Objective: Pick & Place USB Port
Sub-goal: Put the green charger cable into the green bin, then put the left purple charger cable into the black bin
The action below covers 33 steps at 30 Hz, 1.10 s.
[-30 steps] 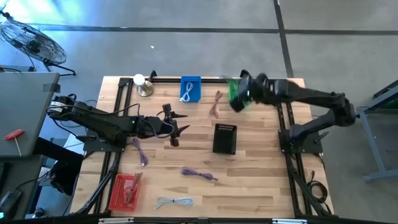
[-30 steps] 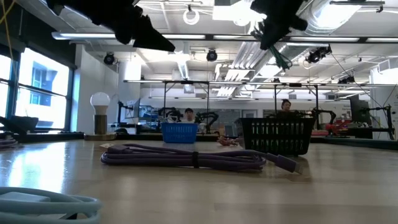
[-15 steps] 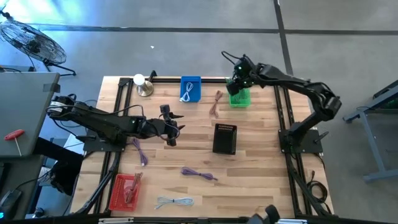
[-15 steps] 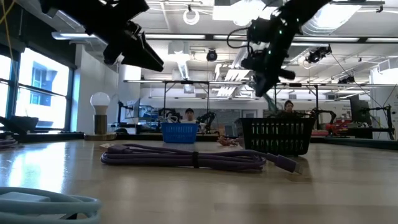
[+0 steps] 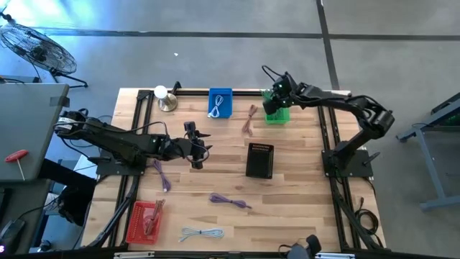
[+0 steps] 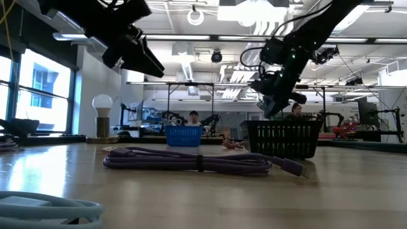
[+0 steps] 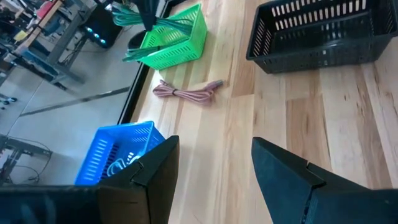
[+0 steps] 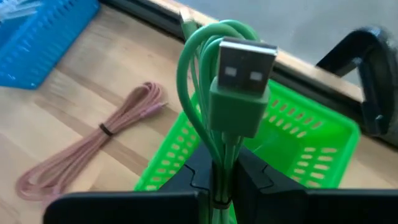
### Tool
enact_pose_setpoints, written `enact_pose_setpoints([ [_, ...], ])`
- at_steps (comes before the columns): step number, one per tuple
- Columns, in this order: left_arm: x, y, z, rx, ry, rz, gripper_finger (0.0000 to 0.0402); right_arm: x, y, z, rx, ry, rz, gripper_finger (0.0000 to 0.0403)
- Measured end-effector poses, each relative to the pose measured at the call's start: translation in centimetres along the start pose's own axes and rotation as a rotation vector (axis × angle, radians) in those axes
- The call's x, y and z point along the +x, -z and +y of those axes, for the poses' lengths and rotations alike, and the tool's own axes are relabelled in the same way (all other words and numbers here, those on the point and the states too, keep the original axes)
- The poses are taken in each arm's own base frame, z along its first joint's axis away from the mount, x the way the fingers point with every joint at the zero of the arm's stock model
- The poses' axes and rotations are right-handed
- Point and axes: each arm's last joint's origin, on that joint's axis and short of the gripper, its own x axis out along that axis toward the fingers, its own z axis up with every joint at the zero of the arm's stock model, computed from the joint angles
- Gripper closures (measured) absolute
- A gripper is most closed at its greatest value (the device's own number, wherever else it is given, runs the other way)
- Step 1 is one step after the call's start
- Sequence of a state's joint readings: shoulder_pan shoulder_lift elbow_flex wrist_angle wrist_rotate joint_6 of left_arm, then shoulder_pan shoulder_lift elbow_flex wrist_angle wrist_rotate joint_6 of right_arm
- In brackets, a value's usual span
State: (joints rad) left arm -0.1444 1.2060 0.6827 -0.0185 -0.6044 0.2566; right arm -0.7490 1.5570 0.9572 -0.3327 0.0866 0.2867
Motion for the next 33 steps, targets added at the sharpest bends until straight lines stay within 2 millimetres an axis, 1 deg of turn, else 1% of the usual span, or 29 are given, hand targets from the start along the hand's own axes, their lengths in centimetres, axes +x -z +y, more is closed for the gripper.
enact_pose_setpoints([
  [4, 0.0, 0.0, 0.0, 0.000, 0.000, 0.000, 0.0206, 0.7, 0.9, -0.4, 0.008, -0.020, -0.026, 0.0384],
  [6, 0.0, 0.0, 0.0, 0.000, 0.000, -0.001, 0.0206, 0.9, 1.1, -0.4, 0.010, -0.021, -0.037, 0.0368],
  [14, 0.0, 0.0, 0.0, 0.002, 0.001, 0.002, 0.0206, 0.9, 1.0, 0.3, 0.022, -0.016, -0.085, 0.0233],
  [17, -0.1, 0.4, 0.1, 0.022, -0.025, 0.038, 0.0206, 0.6, 0.7, 0.7, 0.016, -0.048, -0.114, 0.0196],
  [19, -0.5, 0.7, 0.3, 0.054, -0.054, 0.081, 0.0206, 0.0, 0.4, 1.2, 0.000, -0.099, -0.146, 0.0181],
  [22, -2.3, 0.5, 1.1, 0.064, -0.062, 0.151, 0.0206, -1.1, 0.1, 2.1, -0.039, -0.192, -0.184, 0.0172],
  [24, -4.1, -0.2, 1.8, -0.002, -0.033, 0.197, 0.0206, -2.1, 0.0, 2.7, -0.072, -0.245, -0.208, 0.0171],
  [26, -6.0, -0.6, 2.7, -0.123, 0.028, 0.272, 0.0206, -3.0, 0.0, 3.6, -0.114, -0.287, -0.235, 0.0170],
  [28, -7.6, -0.8, 3.6, -0.277, 0.109, 0.396, 0.0206, -3.9, 0.2, 4.4, -0.151, -0.322, -0.252, 0.0170],
  [30, -9.1, -0.4, 4.3, -0.401, 0.161, 0.562, 0.0206, -4.6, 0.5, 5.2, -0.187, -0.349, -0.262, 0.0170],
  [33, -10.6, 0.8, 4.8, -0.527, 0.158, 0.812, 0.0206, -5.4, 1.0, 6.5, -0.234, -0.390, -0.273, 0.0169],
])
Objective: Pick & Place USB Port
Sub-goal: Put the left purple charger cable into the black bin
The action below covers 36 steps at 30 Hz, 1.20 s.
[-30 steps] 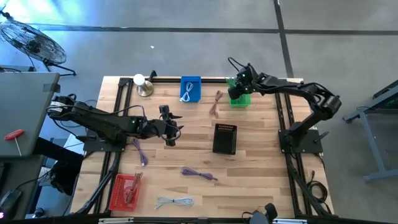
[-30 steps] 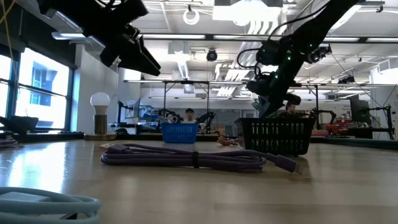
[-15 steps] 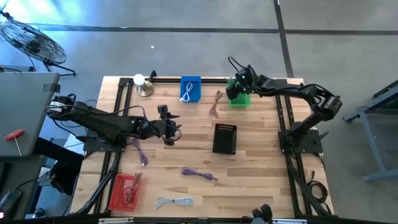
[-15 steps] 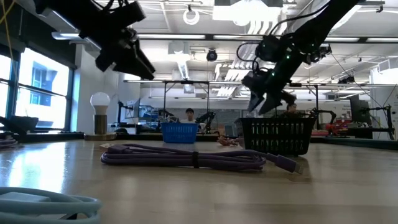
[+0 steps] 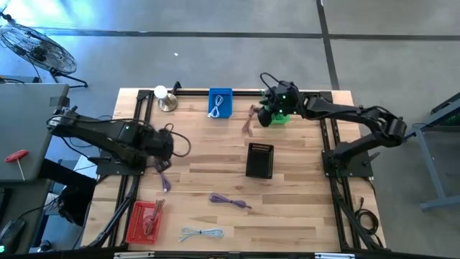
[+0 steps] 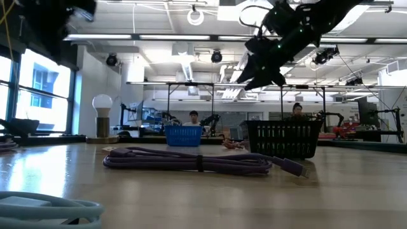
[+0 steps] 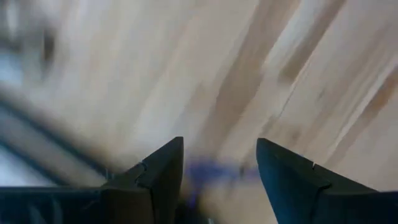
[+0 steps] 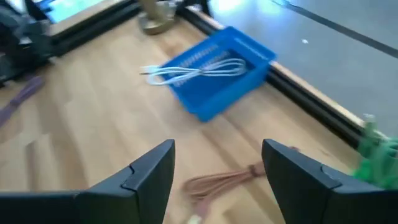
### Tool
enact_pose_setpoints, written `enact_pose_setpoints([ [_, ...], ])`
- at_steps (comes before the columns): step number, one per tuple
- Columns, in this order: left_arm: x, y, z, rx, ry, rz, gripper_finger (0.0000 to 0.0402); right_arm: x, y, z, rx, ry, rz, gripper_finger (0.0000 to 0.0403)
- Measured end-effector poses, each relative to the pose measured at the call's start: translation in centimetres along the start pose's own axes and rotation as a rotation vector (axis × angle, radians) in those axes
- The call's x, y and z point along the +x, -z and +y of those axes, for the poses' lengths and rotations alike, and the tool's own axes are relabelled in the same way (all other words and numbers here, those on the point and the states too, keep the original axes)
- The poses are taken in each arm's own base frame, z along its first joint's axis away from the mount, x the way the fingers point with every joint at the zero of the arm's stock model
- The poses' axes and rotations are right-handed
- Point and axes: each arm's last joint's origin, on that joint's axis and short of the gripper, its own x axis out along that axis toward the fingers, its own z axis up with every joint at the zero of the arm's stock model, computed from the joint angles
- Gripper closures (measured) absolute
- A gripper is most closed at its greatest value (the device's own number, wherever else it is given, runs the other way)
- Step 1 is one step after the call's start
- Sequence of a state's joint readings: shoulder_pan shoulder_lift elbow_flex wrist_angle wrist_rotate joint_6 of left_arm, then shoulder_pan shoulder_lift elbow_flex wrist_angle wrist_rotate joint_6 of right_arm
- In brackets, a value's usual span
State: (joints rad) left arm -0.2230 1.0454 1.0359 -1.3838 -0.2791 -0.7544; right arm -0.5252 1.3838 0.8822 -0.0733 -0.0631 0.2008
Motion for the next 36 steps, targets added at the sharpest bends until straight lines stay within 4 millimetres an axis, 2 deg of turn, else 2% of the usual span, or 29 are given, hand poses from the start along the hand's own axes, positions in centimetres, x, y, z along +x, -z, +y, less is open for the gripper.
enact_pose_setpoints([
  [5, 0.8, 1.6, 0.6, -0.379, -0.044, 0.230, 0.0206, -0.1, 0.5, 2.6, -0.049, -0.070, 0.011, 0.0169],
  [9, 2.4, 2.1, 0.2, -0.466, -0.042, 0.295, 0.0206, -0.2, 1.0, 4.5, -0.087, -0.126, 0.025, 0.0169],
  [12, 3.7, 2.5, -0.3, -0.352, -0.010, 0.358, 0.0206, -0.3, 1.5, 5.9, -0.134, -0.167, 0.033, 0.0169],
  [18, 5.6, 3.0, -0.8, 0.190, 0.082, 0.409, 0.0206, -0.7, 2.2, 8.2, -0.227, -0.235, 0.038, 0.0169],
  [24, 7.7, 3.9, -1.7, 0.654, 0.166, 0.343, 0.0206, -0.9, 2.6, 9.3, -0.249, -0.268, 0.038, 0.0169],
  [31, 8.2, 3.9, -1.9, 0.659, 0.145, 0.319, 0.0206, -1.1, 2.7, 10.2, -0.264, -0.257, 0.006, 0.0170],
  [36, 8.5, 3.4, -2.7, 0.623, 0.206, 0.280, 0.0211, -1.2, 2.4, 10.4, -0.262, -0.246, -0.034, 0.0171],
])
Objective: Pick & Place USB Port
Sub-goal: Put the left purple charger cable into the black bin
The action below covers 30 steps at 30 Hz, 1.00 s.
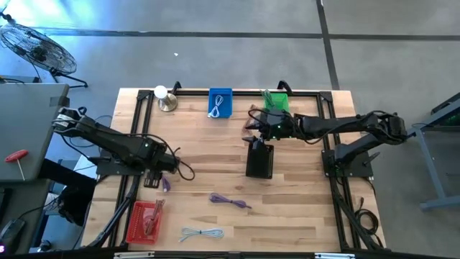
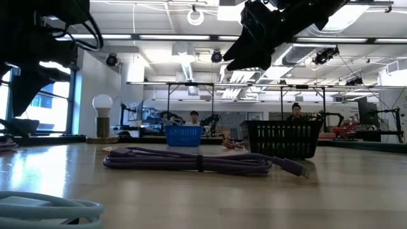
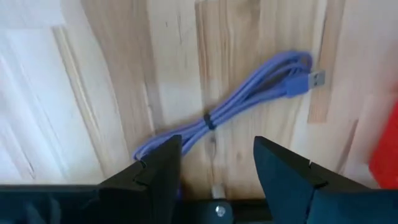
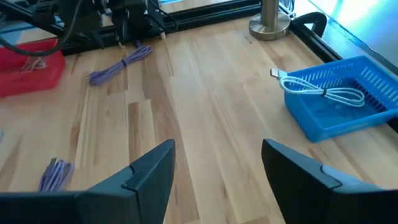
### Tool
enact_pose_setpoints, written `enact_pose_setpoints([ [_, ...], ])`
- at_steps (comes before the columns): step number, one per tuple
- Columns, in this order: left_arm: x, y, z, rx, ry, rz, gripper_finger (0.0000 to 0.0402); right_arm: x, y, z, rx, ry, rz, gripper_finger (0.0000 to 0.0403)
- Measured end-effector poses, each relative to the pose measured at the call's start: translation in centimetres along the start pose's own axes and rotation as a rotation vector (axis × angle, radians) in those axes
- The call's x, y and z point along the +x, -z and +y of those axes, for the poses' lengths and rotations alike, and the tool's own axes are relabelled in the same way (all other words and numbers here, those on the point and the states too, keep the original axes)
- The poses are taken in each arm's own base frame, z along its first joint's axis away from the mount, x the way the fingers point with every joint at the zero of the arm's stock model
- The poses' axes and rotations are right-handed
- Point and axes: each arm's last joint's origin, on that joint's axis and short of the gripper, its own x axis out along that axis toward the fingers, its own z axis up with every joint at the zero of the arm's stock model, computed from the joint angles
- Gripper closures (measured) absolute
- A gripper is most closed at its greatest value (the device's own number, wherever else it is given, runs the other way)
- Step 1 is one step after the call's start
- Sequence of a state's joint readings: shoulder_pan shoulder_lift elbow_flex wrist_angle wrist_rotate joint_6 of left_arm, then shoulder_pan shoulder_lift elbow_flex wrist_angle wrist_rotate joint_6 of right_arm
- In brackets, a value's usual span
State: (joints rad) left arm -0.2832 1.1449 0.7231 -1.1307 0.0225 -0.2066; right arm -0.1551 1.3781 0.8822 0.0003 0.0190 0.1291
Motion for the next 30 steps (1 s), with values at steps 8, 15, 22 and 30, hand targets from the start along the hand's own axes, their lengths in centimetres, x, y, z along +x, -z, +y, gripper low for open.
enact_pose_setpoints([
  [8, 1.6, 0.3, -0.1, -0.012, 0.040, 0.075, 0.0236, 0.0, 0.0, 0.2, 0.006, -0.014, -0.003, 0.0173],
  [15, 3.2, 0.2, -0.2, -0.048, 0.083, 0.057, 0.0241, 0.0, 0.2, 1.2, -0.016, -0.045, 0.005, 0.0173],
  [22, 3.5, 0.1, -0.2, -0.047, 0.075, 0.080, 0.0242, -0.1, 0.3, 1.8, -0.027, -0.063, 0.011, 0.0174],
  [30, 4.2, -0.4, -0.2, -0.063, 0.034, 0.087, 0.0242, -0.1, 0.4, 2.1, -0.033, -0.071, 0.013, 0.0174],
])
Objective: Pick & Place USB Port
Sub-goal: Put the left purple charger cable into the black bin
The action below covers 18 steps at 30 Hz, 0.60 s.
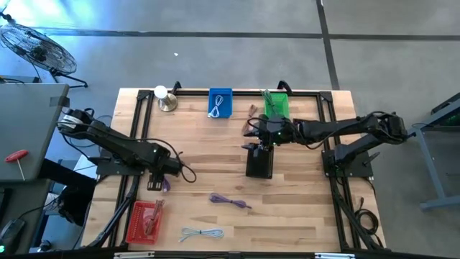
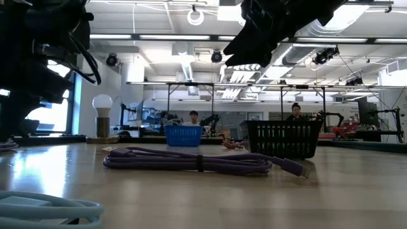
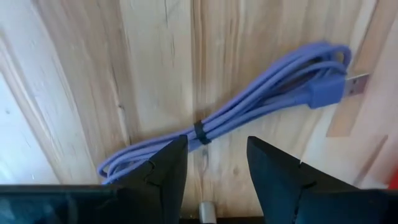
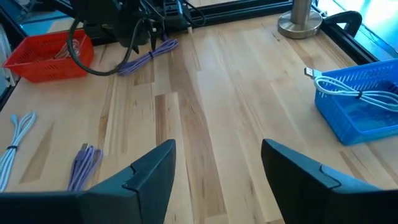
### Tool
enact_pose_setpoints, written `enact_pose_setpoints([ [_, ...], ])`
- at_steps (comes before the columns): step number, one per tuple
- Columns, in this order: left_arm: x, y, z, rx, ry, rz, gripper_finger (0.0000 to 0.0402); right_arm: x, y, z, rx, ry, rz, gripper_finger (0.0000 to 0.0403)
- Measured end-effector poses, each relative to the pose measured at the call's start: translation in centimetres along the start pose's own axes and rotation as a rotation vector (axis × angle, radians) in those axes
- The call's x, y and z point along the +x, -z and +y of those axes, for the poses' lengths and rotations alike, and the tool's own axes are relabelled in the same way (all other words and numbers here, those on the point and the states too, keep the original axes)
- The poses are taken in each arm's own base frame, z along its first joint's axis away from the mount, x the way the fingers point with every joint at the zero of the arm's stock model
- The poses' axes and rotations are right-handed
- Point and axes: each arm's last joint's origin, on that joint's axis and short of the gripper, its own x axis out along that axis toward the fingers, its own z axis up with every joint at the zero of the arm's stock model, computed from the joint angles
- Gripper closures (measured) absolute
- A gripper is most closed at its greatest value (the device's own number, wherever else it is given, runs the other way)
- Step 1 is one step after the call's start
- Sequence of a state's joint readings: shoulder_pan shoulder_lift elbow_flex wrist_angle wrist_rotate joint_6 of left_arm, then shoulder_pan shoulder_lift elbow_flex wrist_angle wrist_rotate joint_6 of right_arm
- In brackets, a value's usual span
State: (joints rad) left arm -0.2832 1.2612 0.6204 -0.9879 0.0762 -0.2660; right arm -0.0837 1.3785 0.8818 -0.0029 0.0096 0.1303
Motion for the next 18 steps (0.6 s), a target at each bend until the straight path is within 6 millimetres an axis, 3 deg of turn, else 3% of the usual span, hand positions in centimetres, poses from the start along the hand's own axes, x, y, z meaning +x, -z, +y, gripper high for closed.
enact_pose_setpoints([
  [18, 1.7, -0.9, -0.1, -0.021, -0.031, 0.091, 0.0241, 0.0, 0.1, 0.4, -0.004, -0.013, 0.002, 0.0175],
])
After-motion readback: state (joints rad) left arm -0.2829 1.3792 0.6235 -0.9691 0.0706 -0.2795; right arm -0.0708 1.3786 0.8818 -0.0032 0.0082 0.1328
